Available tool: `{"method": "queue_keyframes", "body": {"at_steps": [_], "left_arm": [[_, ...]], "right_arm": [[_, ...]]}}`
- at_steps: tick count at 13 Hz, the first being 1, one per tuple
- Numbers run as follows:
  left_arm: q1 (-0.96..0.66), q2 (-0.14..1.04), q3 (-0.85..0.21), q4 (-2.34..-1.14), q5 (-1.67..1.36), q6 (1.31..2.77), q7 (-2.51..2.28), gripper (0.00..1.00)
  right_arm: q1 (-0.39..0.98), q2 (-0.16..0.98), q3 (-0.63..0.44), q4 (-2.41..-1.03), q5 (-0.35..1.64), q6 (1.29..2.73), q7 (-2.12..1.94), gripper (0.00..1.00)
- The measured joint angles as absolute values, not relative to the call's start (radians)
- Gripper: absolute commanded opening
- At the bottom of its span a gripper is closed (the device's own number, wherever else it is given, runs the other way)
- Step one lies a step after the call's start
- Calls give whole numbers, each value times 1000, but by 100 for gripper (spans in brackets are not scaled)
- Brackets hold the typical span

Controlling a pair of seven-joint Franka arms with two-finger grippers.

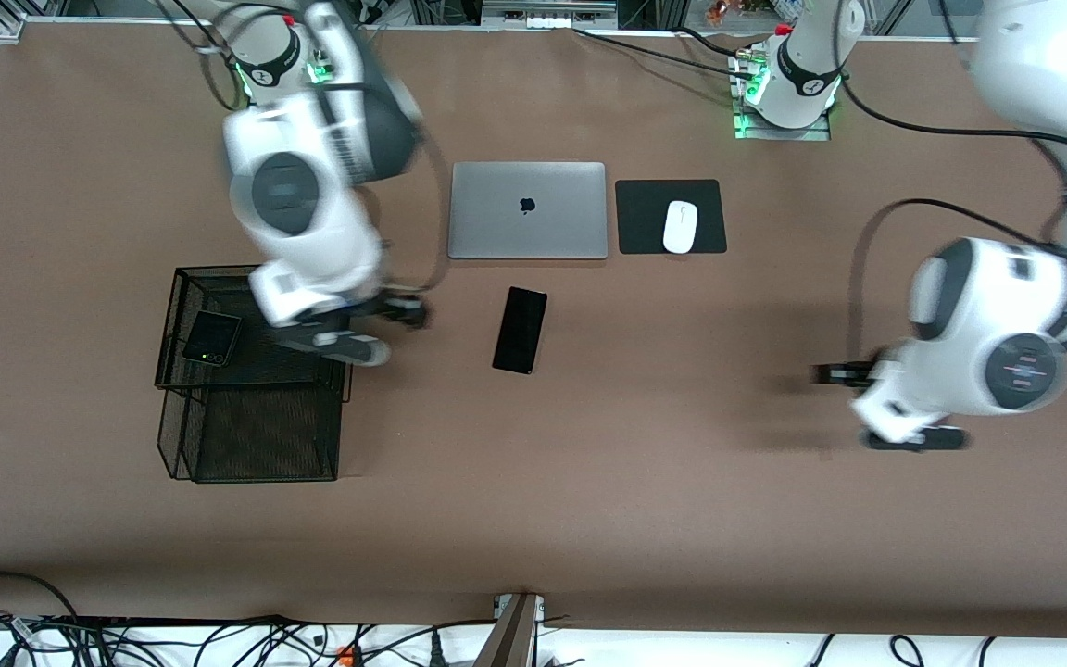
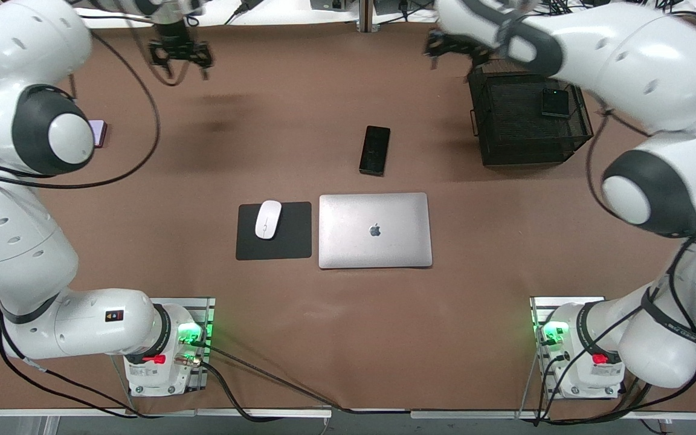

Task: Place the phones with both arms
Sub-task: 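Release the flip phone and return the right gripper while the left gripper reaches Huawei, then grasp the black phone with the right gripper while the left gripper grasps Huawei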

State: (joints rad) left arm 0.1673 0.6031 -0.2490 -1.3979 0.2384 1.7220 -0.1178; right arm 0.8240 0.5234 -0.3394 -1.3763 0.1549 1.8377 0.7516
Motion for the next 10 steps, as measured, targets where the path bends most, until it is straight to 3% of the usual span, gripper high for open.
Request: {"method": "queue_keyframes", "body": {"at_steps": [3,6,10], "left_arm": [[312,608,-248,-1405,303,1747,26,100],[442,615,-248,-1441,307,1821,180,100],[590,623,-249,-1573,307,2127,350,100]], "right_arm": [[945,656,-339,-1269,182,1908,884,100],[1008,751,-340,-1256,224,1984,919,100],[1036,834,-339,-1354,232,2161,919,100]]}}
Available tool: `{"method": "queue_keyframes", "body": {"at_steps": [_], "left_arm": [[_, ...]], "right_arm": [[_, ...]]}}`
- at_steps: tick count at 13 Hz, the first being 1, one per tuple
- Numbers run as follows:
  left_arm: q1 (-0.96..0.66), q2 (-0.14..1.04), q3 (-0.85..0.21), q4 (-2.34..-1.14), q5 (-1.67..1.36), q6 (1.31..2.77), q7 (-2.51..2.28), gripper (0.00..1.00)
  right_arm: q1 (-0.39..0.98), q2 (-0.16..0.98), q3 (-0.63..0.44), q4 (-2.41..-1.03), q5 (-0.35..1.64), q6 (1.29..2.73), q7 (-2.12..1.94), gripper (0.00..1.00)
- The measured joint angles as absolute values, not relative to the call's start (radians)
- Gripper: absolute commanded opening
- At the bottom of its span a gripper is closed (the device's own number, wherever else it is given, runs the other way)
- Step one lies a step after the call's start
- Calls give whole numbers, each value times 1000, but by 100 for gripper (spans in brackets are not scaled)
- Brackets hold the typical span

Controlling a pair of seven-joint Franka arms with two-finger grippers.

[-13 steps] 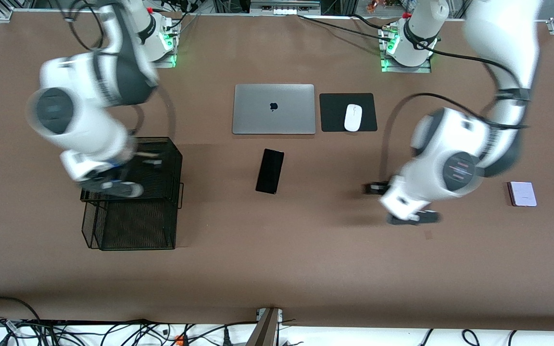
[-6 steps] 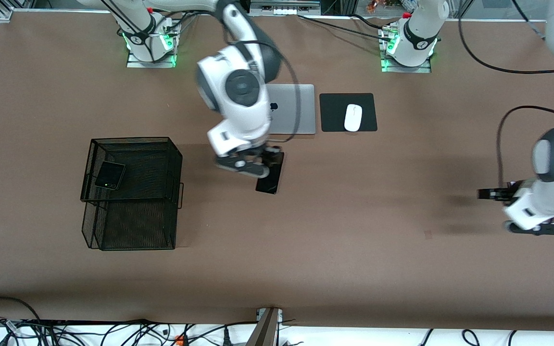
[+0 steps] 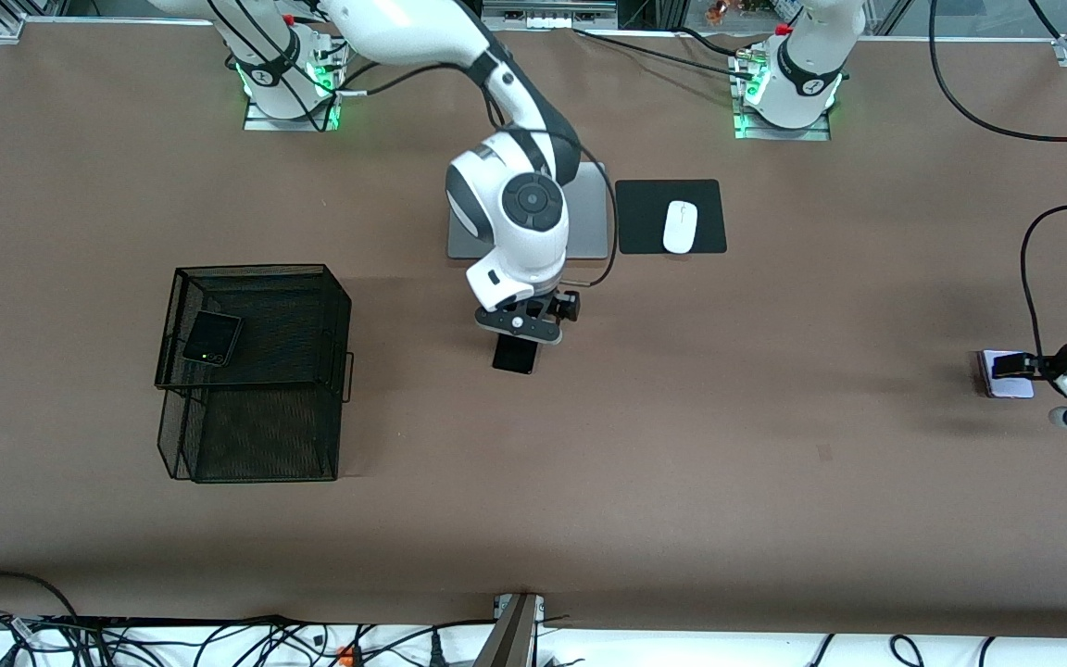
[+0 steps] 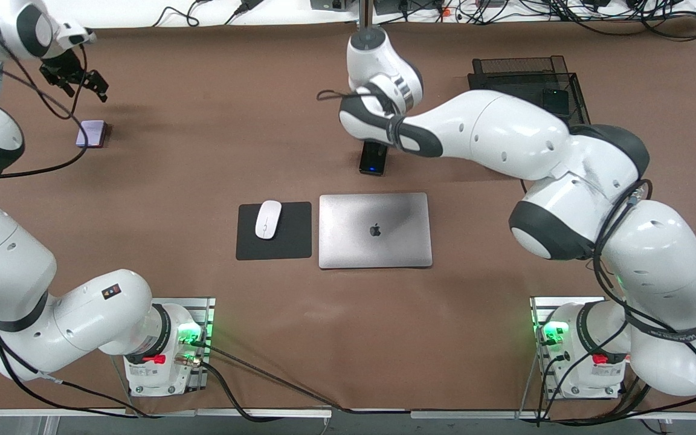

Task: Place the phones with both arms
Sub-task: 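Grasp the black phone with the right gripper while the left gripper grasps Huawei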

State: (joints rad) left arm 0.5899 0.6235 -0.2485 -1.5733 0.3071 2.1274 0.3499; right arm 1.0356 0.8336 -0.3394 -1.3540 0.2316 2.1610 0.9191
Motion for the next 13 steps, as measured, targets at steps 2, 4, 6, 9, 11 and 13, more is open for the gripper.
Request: {"method": "queue_keyframes", "body": {"at_steps": [2,4,6,9,11,13], "left_arm": [[655,634,-250,-1650,307,2292,398,100],[701,670,-252,-1700,307,2385,411,100],[724,721,-256,-1710,307,2425,414,100],[735,751,-260,-1710,307,2436,415,100],[735,751,-261,-1709,307,2436,415,100],[735,751,-262,-1709,307,2436,428,79]], "right_arm": [[1043,843,-334,-1435,232,2258,914,100],[1046,845,-330,-1490,232,2315,902,100],[1048,847,-328,-1511,232,2342,897,100],[1048,850,-327,-1519,232,2370,895,100],[1048,860,-327,-1519,232,2386,895,100],[1048,865,-327,-1519,232,2400,895,100]]}}
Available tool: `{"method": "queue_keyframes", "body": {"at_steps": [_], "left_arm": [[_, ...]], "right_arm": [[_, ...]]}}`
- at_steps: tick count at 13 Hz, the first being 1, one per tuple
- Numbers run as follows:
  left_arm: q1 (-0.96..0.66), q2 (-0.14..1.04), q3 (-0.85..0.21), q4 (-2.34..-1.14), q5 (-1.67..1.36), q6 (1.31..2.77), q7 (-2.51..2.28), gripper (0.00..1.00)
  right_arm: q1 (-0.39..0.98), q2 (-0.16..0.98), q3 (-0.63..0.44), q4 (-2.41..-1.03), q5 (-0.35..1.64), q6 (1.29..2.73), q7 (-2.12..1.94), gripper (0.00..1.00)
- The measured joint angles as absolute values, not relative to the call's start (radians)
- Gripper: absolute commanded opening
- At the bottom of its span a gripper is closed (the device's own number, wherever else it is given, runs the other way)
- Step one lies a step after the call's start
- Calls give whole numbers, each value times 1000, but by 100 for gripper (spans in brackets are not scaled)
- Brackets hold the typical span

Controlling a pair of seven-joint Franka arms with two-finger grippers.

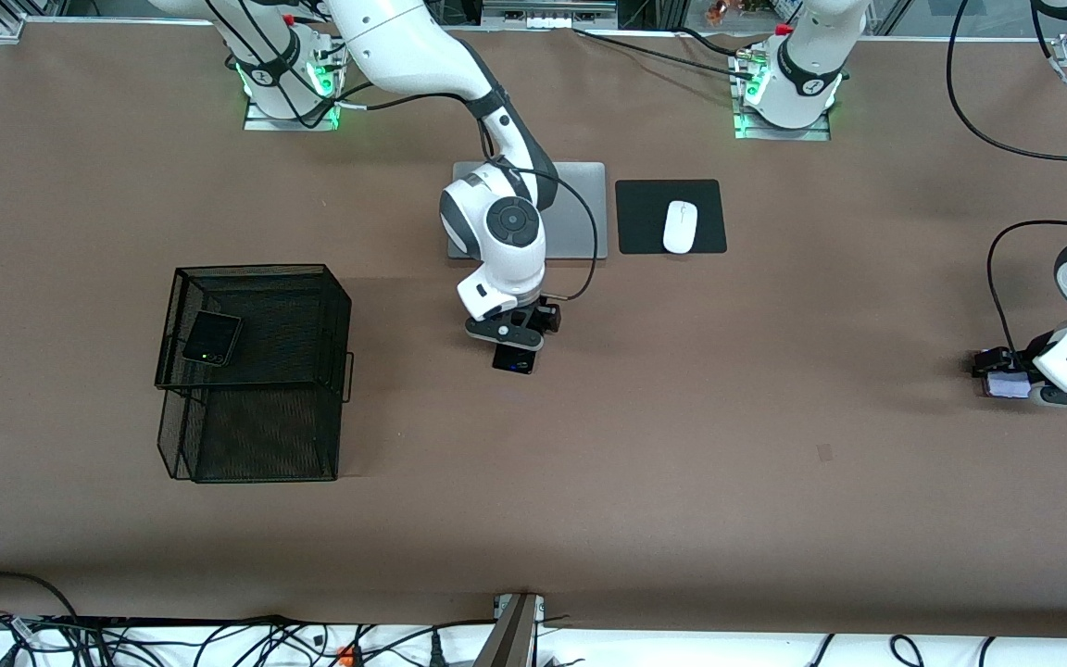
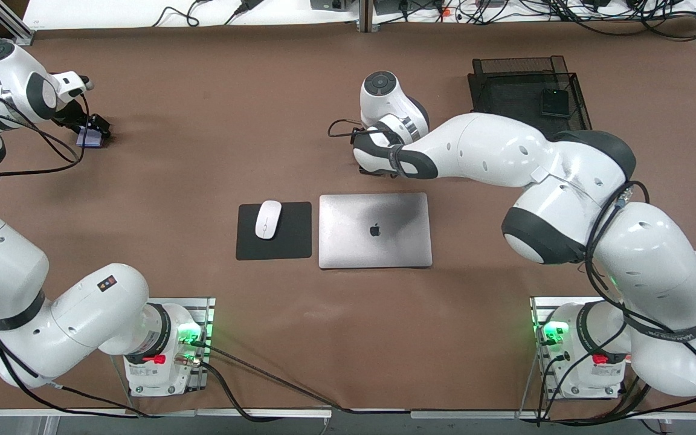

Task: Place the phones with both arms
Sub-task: 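Grasp the black phone with the right gripper while the left gripper grasps Huawei, then place the black phone in the organizer while the left gripper carries Huawei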

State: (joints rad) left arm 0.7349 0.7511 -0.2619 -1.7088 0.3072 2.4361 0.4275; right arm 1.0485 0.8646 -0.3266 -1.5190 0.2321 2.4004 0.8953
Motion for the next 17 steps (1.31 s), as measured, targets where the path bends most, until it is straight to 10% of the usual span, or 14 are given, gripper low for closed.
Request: {"method": "queue_keyframes", "body": {"at_steps": [2,5,9,17], "left_arm": [[735,751,-264,-1705,307,2436,453,35],[733,751,-269,-1698,307,2436,477,21],[733,715,-322,-1643,307,2334,509,22],[535,662,-503,-1314,302,1750,400,23]], "right_arm": [[1049,874,-324,-1519,232,2415,895,82],[1049,871,-323,-1516,232,2421,886,15],[1048,863,-329,-1476,233,2368,873,14],[890,645,-356,-1257,234,1823,665,14]]}}
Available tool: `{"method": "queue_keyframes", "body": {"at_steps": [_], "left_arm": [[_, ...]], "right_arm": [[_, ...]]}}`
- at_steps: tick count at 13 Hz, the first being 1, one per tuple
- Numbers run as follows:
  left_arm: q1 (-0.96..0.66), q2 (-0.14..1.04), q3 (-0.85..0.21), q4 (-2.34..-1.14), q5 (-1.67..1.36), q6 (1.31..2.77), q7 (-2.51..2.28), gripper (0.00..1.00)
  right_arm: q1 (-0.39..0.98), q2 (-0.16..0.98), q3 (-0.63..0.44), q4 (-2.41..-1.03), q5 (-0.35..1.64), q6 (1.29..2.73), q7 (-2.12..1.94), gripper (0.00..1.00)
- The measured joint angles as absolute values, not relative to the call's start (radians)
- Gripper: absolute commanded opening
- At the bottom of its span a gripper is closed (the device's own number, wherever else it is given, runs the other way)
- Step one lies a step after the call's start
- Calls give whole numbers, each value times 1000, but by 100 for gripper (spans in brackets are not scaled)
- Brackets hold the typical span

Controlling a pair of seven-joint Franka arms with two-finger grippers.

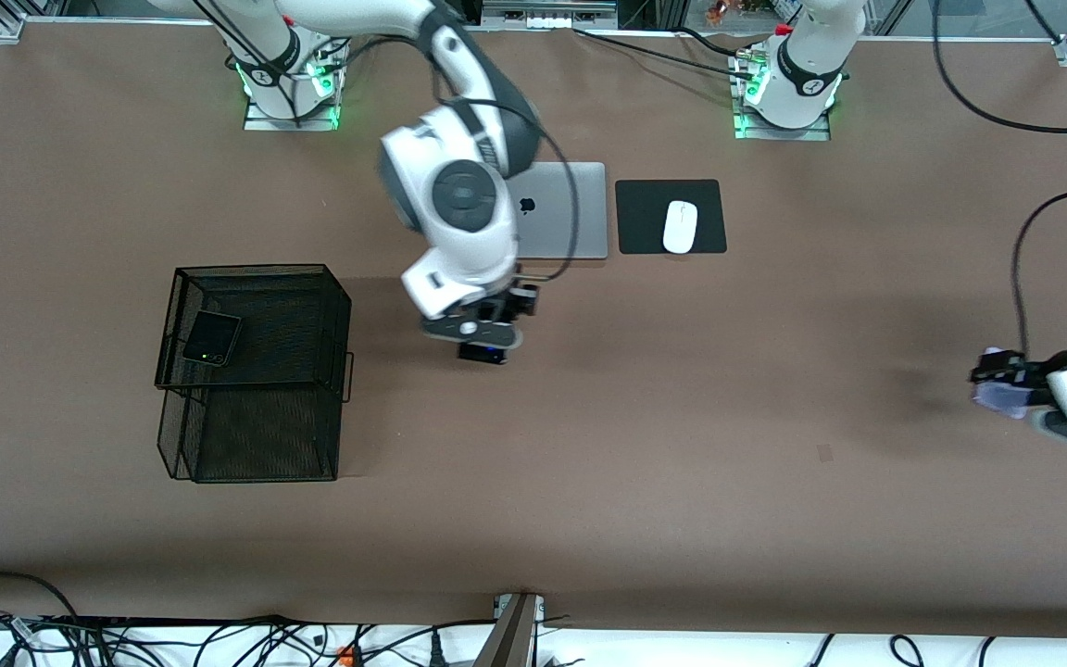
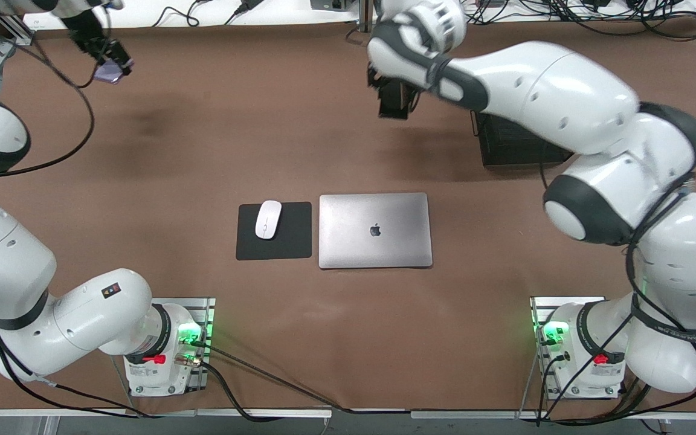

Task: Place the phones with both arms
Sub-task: 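Place the black phone in the organizer while the left gripper carries Huawei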

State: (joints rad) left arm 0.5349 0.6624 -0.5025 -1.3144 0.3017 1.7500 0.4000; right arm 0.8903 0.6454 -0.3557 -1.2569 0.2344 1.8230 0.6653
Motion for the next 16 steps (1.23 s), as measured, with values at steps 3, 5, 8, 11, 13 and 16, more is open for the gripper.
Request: {"method": "queue_keyframes", "body": {"at_steps": [3,5,8,11,13,16], "left_arm": [[330,662,-505,-1309,232,1747,134,23],[201,664,-503,-1311,168,1744,-38,24],[14,693,-501,-1314,138,1765,-281,26],[-158,769,-495,-1322,137,1964,-455,26],[-242,827,-488,-1331,137,2102,-589,26],[-321,904,-474,-1335,137,2257,-683,26]], "right_arm": [[819,538,-480,-1369,238,1744,364,15],[800,439,-568,-1539,239,1780,182,15],[799,280,-635,-1877,239,1987,-23,15],[810,236,-634,-2076,239,2152,-79,21],[818,249,-631,-2093,239,2193,-80,71],[818,272,-632,-2080,239,2220,-79,100]]}}
